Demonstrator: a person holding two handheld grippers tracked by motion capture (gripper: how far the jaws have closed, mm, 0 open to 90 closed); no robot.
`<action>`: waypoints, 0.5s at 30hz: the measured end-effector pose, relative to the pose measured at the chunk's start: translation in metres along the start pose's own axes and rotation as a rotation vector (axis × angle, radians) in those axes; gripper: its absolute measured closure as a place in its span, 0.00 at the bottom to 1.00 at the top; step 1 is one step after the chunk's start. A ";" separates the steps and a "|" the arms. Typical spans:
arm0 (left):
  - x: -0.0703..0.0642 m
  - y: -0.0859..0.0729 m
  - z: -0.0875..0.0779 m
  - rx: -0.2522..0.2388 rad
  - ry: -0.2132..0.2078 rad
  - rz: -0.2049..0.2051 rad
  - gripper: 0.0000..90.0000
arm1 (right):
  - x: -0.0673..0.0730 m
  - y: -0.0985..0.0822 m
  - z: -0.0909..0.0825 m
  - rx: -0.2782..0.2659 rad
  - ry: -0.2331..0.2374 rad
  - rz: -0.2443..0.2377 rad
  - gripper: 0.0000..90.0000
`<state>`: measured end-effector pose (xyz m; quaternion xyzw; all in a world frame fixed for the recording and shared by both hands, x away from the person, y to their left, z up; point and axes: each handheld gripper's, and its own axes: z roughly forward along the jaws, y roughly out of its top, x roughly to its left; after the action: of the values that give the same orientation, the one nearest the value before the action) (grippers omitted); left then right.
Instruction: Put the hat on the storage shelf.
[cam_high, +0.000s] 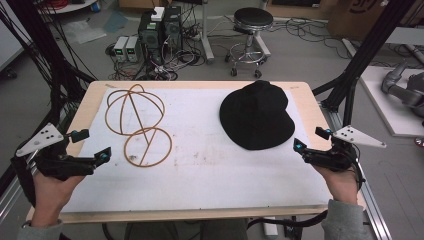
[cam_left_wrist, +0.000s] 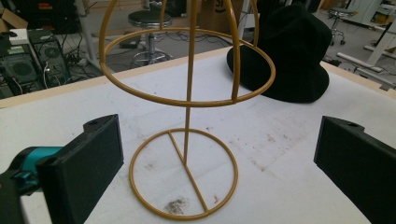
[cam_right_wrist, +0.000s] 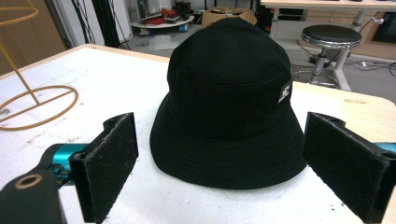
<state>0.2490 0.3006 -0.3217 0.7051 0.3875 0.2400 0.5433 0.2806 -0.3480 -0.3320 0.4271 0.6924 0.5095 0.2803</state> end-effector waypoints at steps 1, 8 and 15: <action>0.000 0.000 0.000 -0.001 0.001 0.001 0.02 | 0.000 0.000 0.000 0.002 0.001 0.004 0.12; 0.001 -0.001 0.001 0.003 -0.003 -0.003 0.02 | 0.000 0.000 0.000 0.002 -0.005 0.006 0.12; 0.000 -0.001 0.001 0.006 -0.005 -0.001 0.02 | 0.001 -0.001 0.002 0.008 0.007 -0.004 0.12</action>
<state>0.2497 0.2996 -0.3228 0.7070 0.3873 0.2367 0.5424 0.2817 -0.3460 -0.3338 0.4254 0.6963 0.5074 0.2771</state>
